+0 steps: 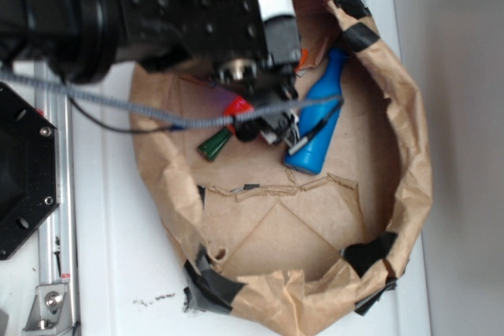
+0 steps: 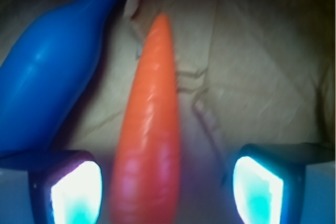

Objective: Grab the carrot.

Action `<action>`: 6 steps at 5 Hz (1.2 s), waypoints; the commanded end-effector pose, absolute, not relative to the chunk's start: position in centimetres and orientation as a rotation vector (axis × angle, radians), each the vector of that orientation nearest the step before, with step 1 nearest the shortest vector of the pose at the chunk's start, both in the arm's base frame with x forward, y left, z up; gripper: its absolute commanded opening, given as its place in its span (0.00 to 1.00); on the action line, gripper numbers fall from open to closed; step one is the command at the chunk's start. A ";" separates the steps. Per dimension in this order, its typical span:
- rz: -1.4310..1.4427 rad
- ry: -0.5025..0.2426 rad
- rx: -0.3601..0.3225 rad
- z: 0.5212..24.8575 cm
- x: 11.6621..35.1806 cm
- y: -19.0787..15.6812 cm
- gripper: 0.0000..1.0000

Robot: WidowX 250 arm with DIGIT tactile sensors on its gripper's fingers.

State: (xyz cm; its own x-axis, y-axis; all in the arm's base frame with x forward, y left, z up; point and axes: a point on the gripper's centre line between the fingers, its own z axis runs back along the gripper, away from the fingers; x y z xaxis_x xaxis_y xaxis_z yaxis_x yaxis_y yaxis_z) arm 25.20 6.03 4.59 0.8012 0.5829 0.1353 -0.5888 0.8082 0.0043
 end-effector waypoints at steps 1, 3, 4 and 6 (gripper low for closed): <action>0.624 -0.141 0.099 2.2 26.0 9.2 0.96; 0.528 -0.123 0.068 3.3 26.6 6.4 0.00; 0.423 -0.133 0.046 8.3 26.3 4.8 0.00; 0.186 -0.220 0.016 17.0 26.6 4.5 0.00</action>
